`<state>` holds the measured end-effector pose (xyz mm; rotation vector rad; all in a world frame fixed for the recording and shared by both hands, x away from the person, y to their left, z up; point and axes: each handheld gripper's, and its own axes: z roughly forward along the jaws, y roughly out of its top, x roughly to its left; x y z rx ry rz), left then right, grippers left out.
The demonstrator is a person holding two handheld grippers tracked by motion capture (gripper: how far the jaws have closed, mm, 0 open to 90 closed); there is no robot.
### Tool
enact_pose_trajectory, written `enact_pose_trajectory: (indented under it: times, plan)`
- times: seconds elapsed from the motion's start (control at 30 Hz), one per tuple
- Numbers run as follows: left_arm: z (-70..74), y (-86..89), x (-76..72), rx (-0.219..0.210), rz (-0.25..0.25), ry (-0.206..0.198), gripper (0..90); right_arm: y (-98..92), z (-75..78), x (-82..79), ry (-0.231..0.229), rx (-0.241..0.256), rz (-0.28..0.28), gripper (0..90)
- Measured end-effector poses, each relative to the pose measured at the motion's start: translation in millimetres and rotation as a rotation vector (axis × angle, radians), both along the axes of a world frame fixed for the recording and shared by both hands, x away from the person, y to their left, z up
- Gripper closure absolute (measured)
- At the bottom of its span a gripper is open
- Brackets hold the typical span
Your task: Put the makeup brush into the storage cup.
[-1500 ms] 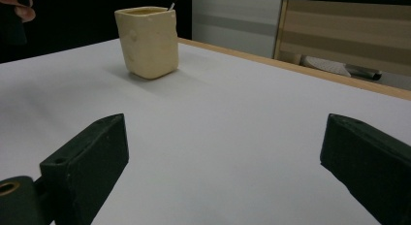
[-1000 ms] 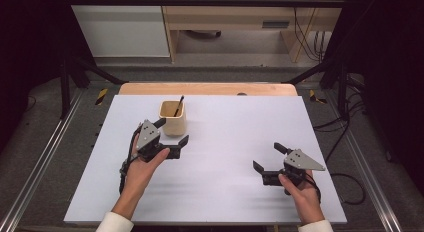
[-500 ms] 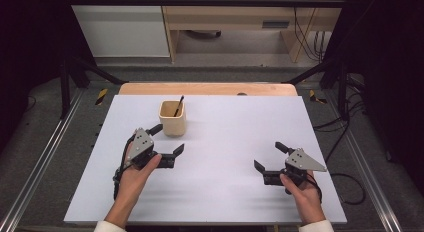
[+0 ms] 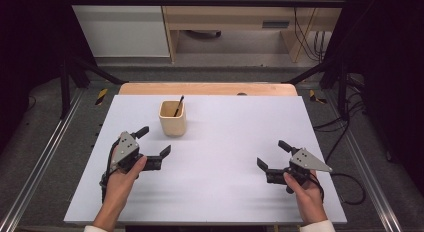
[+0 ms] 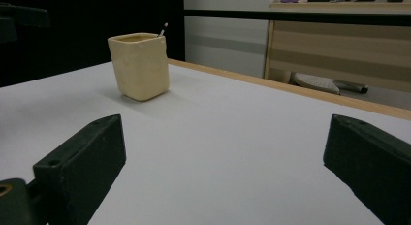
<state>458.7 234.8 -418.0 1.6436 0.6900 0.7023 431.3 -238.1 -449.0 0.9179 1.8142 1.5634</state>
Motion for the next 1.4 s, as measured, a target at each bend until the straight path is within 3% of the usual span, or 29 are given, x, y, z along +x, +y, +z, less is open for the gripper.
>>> enact_pose_trajectory:
  times: [0.47,1.07,1.4]
  plan:
    - [-9.4,24.8,-8.6,-0.018,0.045,0.017,1.3,-5.9,1.7,-0.7,-0.013,0.012,-0.018,2.8]
    - [-27.1,54.2,-23.0,-0.024,0.087,0.013,1.7,-16.2,1.9,-4.2,-0.023,-0.007,-0.048,2.4]
    - [-28.4,67.6,-29.4,-0.032,0.107,-0.007,1.8,-27.2,1.8,-7.3,-0.029,0.000,-0.078,2.3]
